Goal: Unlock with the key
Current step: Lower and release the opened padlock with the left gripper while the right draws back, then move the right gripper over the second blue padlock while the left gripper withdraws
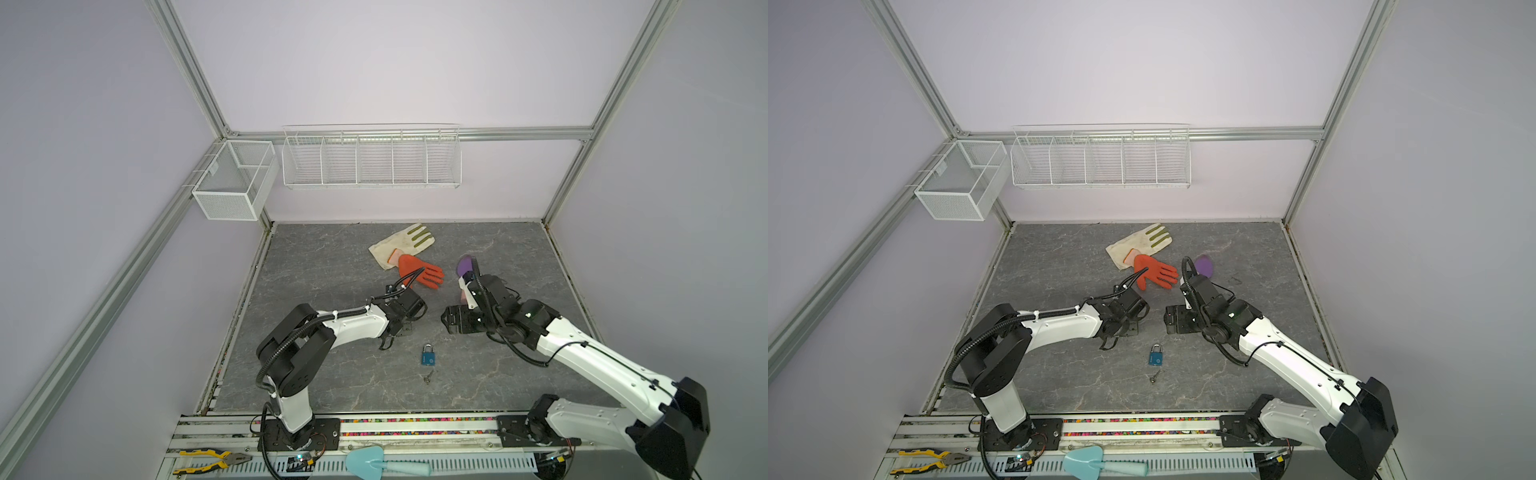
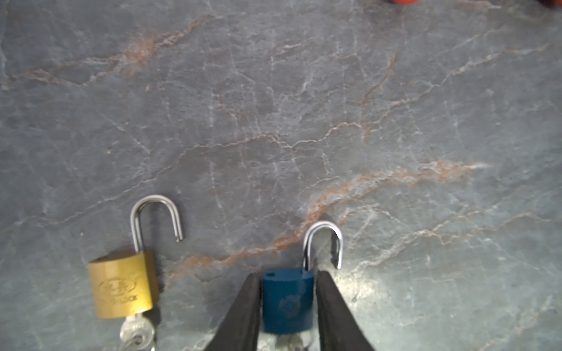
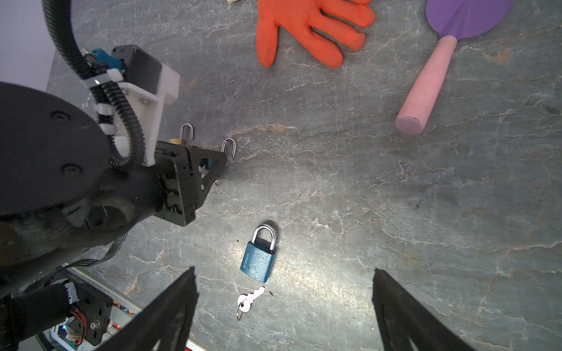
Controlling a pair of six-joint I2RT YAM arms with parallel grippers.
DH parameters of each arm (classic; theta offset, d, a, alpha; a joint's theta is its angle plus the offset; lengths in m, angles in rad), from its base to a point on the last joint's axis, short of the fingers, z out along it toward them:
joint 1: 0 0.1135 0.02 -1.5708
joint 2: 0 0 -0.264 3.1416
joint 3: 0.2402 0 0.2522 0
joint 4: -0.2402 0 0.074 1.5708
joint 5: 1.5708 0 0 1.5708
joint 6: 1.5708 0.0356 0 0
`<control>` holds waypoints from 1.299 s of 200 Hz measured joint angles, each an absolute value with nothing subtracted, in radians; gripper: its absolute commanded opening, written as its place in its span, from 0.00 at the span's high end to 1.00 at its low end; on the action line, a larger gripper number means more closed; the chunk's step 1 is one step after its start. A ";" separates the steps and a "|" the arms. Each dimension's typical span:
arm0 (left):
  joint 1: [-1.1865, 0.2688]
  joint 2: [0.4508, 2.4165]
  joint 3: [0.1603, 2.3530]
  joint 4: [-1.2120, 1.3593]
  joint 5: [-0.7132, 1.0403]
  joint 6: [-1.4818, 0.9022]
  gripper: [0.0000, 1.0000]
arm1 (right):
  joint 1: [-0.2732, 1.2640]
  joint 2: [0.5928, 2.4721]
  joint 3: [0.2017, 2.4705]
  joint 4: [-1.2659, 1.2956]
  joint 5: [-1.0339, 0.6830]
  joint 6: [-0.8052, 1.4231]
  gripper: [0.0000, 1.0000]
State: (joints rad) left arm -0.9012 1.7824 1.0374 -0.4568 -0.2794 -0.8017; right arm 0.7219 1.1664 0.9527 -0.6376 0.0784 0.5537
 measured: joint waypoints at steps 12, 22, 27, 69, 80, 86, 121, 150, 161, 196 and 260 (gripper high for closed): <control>-0.901 1.778 1.037 -0.460 -0.279 -0.804 0.63 | 0.722 1.167 0.953 -0.637 0.076 0.554 0.09; -0.901 1.772 1.037 -0.463 -0.279 -0.807 0.62 | 0.722 1.167 0.953 -0.638 0.074 0.554 0.09; -0.901 1.766 1.037 -0.464 -0.279 -0.807 0.61 | 0.722 1.168 0.953 -0.638 0.072 0.554 0.10; -0.901 1.663 1.030 -0.466 -0.270 -0.819 0.56 | 0.728 1.171 0.958 -0.638 0.049 0.551 0.10; -0.901 1.617 1.019 -0.464 -0.269 -0.823 0.56 | 0.733 1.171 0.960 -0.640 0.036 0.548 0.14; -0.901 1.588 1.011 -0.463 -0.268 -0.826 0.56 | 0.737 1.171 0.963 -0.643 0.031 0.545 0.15; -0.901 1.413 0.933 -0.449 -0.252 -0.830 0.56 | 0.798 1.179 0.982 -0.675 0.008 0.534 0.16; -0.901 1.291 0.877 -0.431 -0.218 -0.822 0.55 | 0.870 1.203 0.983 -0.696 0.007 0.541 0.17; -0.901 1.245 0.857 -0.425 -0.206 -0.816 0.55 | 0.899 1.219 0.983 -0.707 0.011 0.554 0.18; -0.901 1.095 0.800 -0.424 -0.192 -0.799 0.55 | 1.002 1.257 0.973 -0.722 0.042 0.623 0.21; -0.901 0.923 0.700 -0.417 -0.210 -0.789 0.55 | 1.142 1.387 0.914 -0.665 0.047 0.684 0.33</control>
